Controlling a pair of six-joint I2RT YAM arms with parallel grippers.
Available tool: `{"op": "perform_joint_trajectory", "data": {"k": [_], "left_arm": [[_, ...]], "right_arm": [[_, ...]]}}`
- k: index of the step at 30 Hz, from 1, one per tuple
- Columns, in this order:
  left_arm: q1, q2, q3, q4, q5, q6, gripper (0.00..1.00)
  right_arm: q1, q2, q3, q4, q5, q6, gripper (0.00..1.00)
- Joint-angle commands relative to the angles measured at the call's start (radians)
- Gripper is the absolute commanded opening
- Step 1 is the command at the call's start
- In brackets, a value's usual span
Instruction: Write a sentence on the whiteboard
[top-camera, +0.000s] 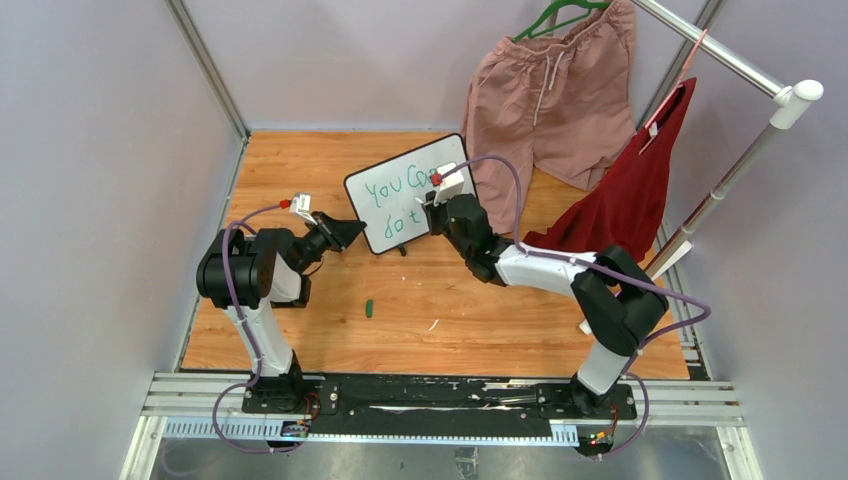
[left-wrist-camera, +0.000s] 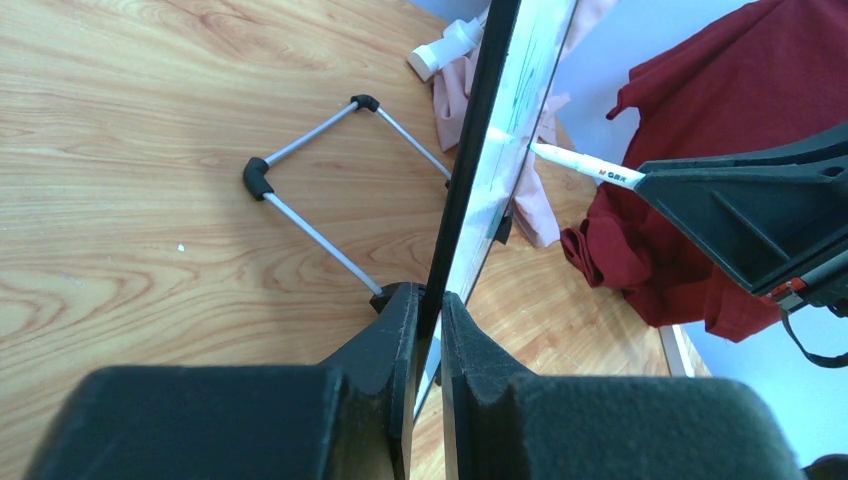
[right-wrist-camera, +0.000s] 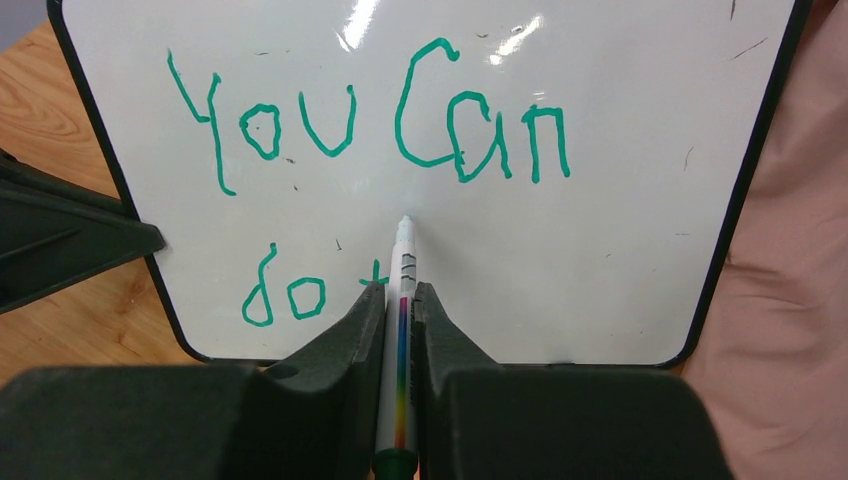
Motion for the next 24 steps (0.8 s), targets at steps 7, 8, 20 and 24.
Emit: {"op": "perform_joint_trajectory", "data": {"k": [7,8,20,24], "left_arm": [[-0.005,0.021,-0.003,0.034,0.0,0.016,0.0],[-0.005,0.021,-0.003,0.034,0.0,0.016,0.0],[-0.005,0.022,-0.003,0.034,0.0,0.016,0.0],[-0.005,0.022,-0.003,0.033,0.0,0.016,0.0]], "right_arm": [[-0.014,0.03,0.026,-0.003,0.003,0.001,0.0],[-0.014,0.031,0.026,-0.005,0.002,0.001,0.0],[-0.014,0.018,-0.033,0.0,0.012,0.02,0.0],[-0.014,0.012,-0.057,0.006,0.011,0.028,0.0]]}}
